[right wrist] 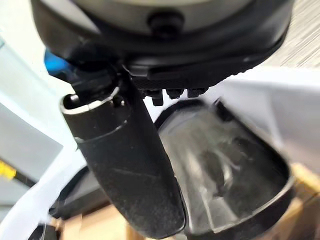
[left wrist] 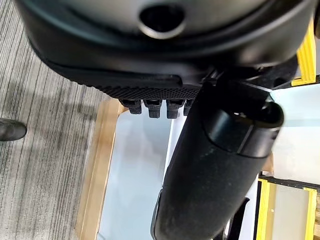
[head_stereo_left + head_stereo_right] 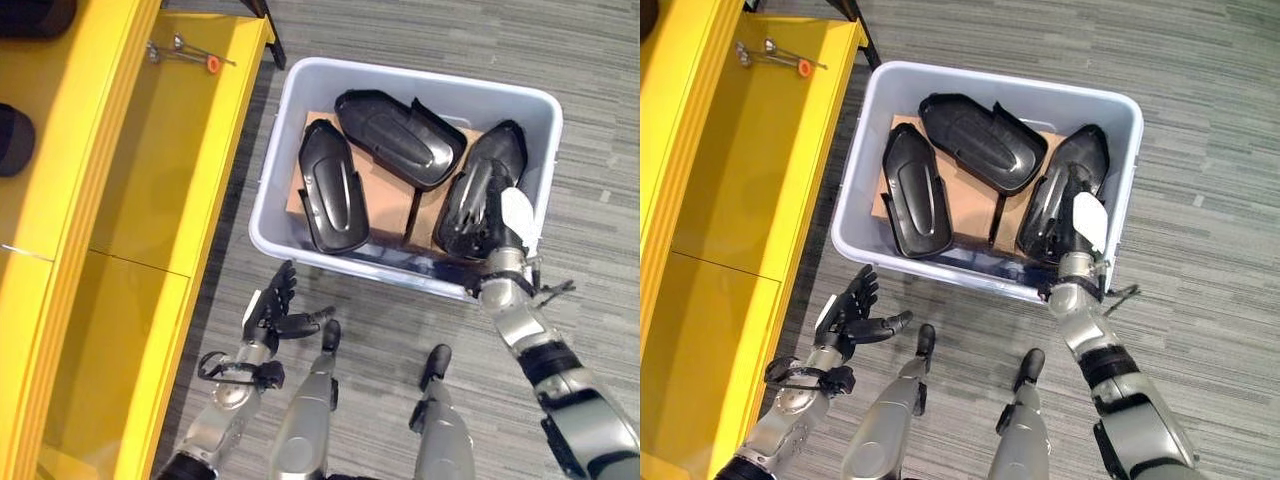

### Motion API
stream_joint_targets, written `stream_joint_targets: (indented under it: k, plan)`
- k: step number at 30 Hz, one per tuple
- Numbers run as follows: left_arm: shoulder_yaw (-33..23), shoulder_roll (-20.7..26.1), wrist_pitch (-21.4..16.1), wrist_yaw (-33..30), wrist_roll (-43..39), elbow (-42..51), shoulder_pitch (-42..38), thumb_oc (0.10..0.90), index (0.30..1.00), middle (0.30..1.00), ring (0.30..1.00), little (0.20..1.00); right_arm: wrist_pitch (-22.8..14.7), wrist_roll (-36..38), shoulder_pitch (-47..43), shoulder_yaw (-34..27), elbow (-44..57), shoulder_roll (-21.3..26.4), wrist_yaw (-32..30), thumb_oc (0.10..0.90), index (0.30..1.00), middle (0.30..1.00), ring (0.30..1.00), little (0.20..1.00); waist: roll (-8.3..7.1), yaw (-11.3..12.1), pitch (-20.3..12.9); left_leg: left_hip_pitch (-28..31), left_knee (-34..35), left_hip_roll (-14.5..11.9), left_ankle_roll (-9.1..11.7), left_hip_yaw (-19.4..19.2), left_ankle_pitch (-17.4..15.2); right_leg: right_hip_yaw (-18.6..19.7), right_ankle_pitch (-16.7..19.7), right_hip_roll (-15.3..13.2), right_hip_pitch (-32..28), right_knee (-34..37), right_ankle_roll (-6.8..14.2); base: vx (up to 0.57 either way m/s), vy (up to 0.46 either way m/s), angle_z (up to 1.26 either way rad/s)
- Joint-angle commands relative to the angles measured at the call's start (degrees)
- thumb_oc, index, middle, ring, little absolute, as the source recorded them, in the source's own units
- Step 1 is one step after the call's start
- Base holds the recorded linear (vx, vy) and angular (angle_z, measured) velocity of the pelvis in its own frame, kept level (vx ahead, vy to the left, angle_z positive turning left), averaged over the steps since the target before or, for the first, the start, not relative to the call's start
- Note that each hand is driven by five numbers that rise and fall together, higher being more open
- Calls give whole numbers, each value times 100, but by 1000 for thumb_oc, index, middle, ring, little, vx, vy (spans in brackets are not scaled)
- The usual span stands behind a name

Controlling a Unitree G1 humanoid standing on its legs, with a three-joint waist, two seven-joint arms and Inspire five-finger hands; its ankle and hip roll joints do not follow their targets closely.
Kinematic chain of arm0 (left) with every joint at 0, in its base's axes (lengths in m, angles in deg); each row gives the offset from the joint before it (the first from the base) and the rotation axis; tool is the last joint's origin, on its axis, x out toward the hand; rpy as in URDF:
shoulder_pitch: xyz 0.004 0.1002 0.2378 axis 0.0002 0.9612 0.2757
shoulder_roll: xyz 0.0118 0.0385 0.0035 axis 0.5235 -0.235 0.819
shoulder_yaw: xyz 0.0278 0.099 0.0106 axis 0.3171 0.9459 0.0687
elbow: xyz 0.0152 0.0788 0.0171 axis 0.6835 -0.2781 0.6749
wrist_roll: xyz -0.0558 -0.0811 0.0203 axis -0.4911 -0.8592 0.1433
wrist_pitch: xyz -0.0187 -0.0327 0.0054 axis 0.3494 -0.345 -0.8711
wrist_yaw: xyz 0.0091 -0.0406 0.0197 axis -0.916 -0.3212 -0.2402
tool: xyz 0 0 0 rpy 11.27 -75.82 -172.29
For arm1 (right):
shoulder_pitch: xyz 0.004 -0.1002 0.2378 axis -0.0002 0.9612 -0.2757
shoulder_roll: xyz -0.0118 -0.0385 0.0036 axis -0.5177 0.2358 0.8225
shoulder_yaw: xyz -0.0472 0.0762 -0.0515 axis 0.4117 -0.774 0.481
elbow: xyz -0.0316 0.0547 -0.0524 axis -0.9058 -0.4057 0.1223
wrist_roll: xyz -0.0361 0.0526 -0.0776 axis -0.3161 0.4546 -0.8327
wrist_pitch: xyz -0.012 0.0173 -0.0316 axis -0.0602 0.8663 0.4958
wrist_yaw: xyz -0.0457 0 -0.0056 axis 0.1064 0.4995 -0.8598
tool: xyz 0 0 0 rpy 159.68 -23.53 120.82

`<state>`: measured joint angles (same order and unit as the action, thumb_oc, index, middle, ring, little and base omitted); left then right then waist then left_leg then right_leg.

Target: Move parts from the plastic box to the shelf.

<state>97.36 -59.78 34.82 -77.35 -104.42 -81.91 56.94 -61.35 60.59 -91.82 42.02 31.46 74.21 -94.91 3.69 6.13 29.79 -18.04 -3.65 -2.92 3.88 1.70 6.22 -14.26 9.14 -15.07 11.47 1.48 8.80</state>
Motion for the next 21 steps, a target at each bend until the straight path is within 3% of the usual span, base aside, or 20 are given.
stream_joint_targets:
  k: [1, 12, 21]
  plan:
    - [-241, 155, -446, -48, -76, 594, 189, 900, 1000, 1000, 1000, 1000, -245, -434, -244, -224, 638, 309, -503, 900, 1000, 1000, 1000, 1000, -174, 27, -315, -7, -250, -232, -135, -240, -320, 162, -480, -459, 6, -796, 123, 0, 0, 0]
    - [-339, 137, -448, -65, -4, 629, 279, 900, 1000, 1000, 1000, 1000, -292, -737, 327, -449, 1325, 97, -553, 900, 1000, 1000, 1000, 1000, -212, -50, -352, 4, -250, -236, -142, -241, -329, 197, -499, -444, 12, -801, 125, 0, 0, 0]
    - [-335, 139, -442, -59, 12, 649, 340, 900, 1000, 1000, 1000, 1000, -336, -975, 340, -27, 1374, -30, -284, 900, 1000, 1000, 1000, 1000, -228, -50, -355, 17, -230, -246, -138, -246, -320, 180, -508, -417, -2, -789, 130, 0, 0, 0]
